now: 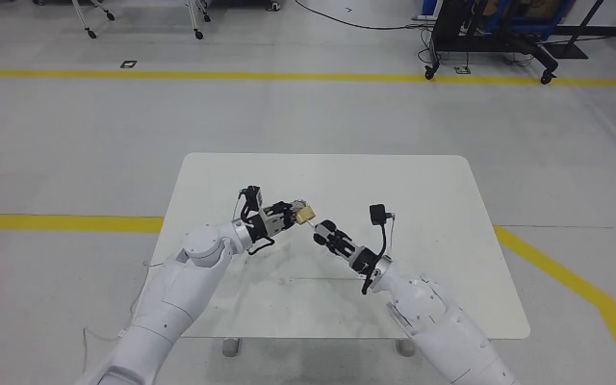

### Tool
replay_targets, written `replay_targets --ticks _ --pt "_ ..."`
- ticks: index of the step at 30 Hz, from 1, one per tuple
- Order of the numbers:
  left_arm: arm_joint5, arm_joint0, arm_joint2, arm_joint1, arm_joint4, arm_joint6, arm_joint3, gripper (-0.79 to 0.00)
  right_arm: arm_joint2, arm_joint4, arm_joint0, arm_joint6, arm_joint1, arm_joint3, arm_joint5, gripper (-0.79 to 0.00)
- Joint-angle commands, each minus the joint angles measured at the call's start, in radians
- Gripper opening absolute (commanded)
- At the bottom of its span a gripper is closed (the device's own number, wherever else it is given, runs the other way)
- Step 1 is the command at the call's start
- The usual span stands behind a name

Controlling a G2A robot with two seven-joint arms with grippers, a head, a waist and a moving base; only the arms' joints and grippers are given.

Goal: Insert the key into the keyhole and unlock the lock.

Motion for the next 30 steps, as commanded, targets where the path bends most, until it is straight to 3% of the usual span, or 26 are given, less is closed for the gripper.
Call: replay_targets --ticks 1,20,30 --pt "-0.002 0.002 -0.003 0.000 0.004 -0.001 -0.002 -0.785 -0.001 0.004 -0.001 -0.001 -0.002 0.000 -0.001 -0.785" --pt "-0.007 0.021 -0.031 0.002 0.046 0.009 -0.035 -0.785 -0.001 -0.007 -0.001 -0.035 -0.018 0.003 0.042 -0.785" --pt "-0.087 0.039 -0.032 -0.002 0.107 0.069 -0.068 -0.785 -0.002 0.021 -0.001 -0.057 -0.029 0.007 0.039 -0.785"
